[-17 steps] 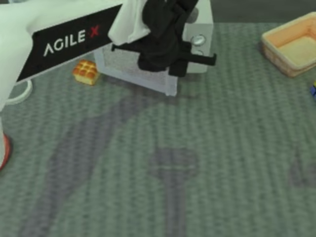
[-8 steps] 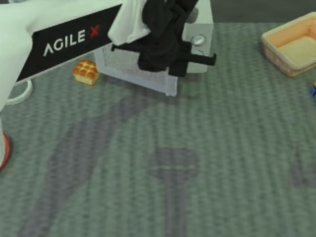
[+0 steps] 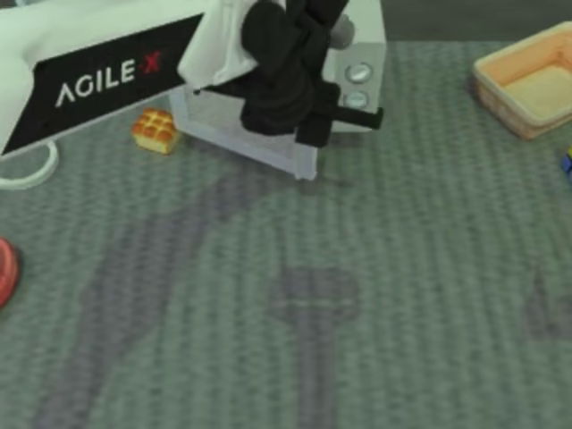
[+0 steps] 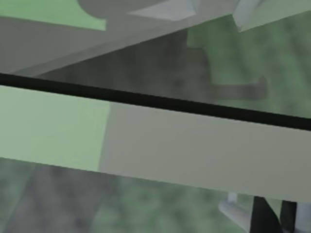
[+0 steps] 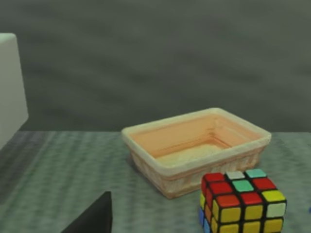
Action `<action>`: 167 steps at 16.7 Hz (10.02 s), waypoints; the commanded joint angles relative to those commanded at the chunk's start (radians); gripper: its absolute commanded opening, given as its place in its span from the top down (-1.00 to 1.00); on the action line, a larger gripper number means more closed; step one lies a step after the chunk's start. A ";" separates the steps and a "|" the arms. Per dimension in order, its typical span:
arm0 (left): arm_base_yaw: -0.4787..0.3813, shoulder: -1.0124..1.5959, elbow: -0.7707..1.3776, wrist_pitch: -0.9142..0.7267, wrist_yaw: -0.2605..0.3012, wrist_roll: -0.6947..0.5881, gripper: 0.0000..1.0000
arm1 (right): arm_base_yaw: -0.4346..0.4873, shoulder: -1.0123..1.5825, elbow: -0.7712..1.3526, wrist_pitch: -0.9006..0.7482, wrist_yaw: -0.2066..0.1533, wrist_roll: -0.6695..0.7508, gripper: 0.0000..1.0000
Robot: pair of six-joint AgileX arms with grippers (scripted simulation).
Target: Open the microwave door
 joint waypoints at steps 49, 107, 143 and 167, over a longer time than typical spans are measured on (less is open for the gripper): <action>0.042 -0.124 -0.179 0.072 0.102 0.177 1.00 | 0.000 0.000 0.000 0.000 0.000 0.000 -1.00; 0.133 -0.259 -0.352 0.099 0.265 0.458 1.00 | 0.000 0.000 0.000 0.000 0.000 0.000 -1.00; 0.193 -0.304 -0.402 0.080 0.351 0.614 1.00 | 0.000 0.000 0.000 0.000 0.000 0.000 -1.00; 0.196 -0.307 -0.404 0.076 0.361 0.626 1.00 | 0.000 0.000 0.000 0.000 0.000 0.000 -1.00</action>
